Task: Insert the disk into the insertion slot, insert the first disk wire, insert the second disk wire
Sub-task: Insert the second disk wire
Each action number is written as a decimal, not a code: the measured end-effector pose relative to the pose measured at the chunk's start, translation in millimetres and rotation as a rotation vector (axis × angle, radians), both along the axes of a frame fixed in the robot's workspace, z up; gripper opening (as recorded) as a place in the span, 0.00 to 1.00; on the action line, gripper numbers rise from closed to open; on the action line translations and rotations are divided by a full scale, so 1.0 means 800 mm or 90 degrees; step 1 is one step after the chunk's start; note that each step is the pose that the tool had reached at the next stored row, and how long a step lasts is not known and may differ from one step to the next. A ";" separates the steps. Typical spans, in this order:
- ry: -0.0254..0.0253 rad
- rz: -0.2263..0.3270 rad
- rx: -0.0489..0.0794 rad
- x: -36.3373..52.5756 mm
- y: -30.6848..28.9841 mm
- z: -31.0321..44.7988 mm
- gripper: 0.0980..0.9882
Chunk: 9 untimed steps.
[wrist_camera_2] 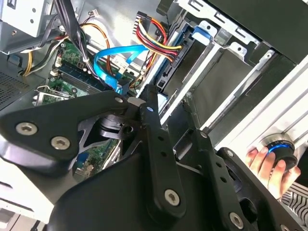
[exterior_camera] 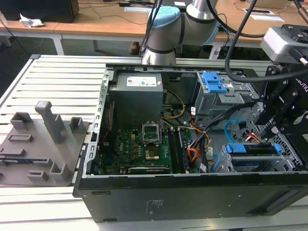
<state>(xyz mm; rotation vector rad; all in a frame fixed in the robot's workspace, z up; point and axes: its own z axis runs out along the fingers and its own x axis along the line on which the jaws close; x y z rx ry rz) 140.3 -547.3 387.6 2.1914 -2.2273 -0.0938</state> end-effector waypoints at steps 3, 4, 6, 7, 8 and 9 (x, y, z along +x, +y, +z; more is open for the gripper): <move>0.0000 0.000 0.000 0.000 0.0001 0.0002 0.30; 0.0000 0.000 0.000 0.000 0.0000 0.0003 0.30; 0.0000 0.006 0.000 0.000 0.0000 0.0003 0.30; 0.0000 0.029 0.000 0.000 0.0000 0.0003 0.30; 0.0000 0.043 0.000 0.000 0.0000 0.0003 0.30; 0.0000 0.055 0.000 0.000 0.0000 0.0003 0.30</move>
